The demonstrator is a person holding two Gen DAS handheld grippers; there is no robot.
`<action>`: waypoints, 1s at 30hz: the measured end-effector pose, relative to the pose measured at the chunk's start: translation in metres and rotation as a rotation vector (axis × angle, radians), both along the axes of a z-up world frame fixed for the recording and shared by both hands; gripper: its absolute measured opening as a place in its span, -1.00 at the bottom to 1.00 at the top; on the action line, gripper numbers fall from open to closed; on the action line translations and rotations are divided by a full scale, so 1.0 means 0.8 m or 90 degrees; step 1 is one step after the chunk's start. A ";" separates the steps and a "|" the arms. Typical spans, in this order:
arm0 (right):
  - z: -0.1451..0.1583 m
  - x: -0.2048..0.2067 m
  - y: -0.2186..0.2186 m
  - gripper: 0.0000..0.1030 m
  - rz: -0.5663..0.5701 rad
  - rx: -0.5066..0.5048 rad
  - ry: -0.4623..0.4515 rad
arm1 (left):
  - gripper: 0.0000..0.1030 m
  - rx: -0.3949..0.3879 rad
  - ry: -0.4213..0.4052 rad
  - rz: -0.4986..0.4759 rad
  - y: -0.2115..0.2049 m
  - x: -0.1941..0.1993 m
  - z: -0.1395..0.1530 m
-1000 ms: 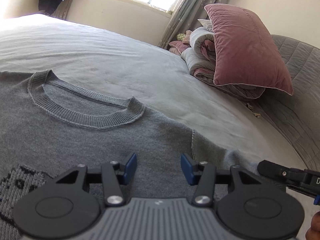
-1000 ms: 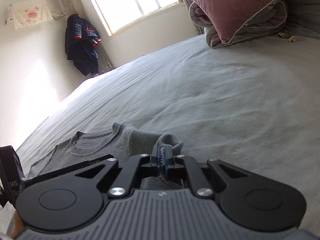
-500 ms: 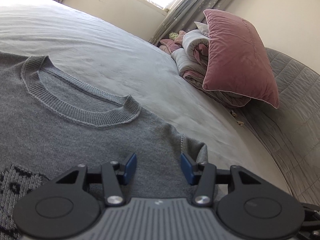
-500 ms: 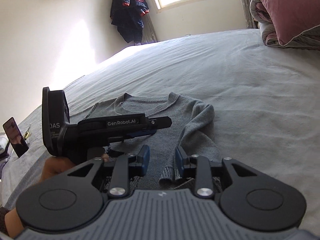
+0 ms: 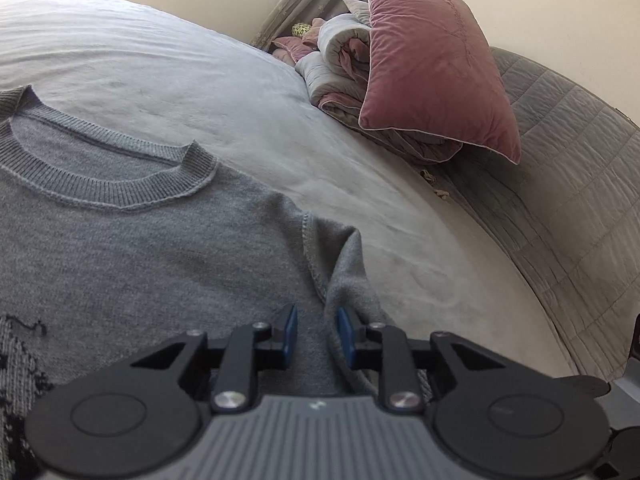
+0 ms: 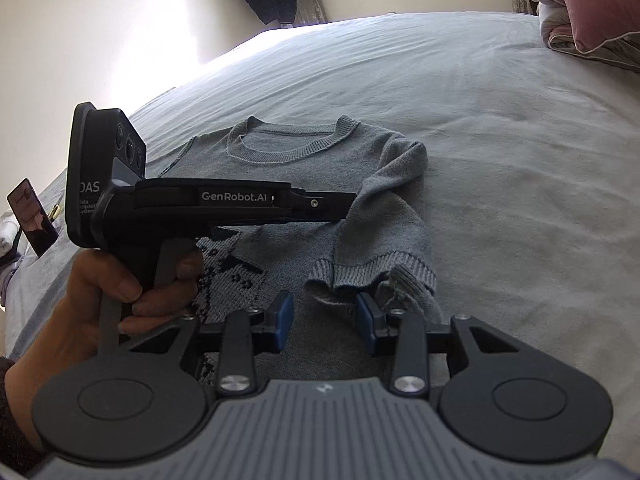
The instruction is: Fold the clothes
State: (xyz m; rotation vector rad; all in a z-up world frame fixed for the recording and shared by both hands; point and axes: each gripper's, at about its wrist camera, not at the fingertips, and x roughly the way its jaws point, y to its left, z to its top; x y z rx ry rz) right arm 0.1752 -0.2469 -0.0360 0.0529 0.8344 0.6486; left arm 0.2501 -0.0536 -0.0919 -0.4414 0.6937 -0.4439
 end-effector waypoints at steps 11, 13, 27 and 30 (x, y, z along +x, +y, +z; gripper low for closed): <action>-0.007 0.014 -0.022 -0.06 -0.069 0.117 -0.009 | -0.54 -0.011 0.005 -0.003 0.006 0.000 -0.003; -0.009 0.018 -0.035 -0.06 -0.104 0.166 -0.011 | -0.55 -0.007 0.003 -0.004 0.004 -0.001 -0.002; -0.007 0.035 -0.098 -0.06 -0.180 0.345 0.086 | -0.55 0.048 -0.029 -0.071 -0.017 -0.011 0.003; -0.004 0.033 -0.089 -0.06 -0.172 0.312 0.084 | -0.55 0.027 -0.023 -0.092 -0.016 -0.009 0.001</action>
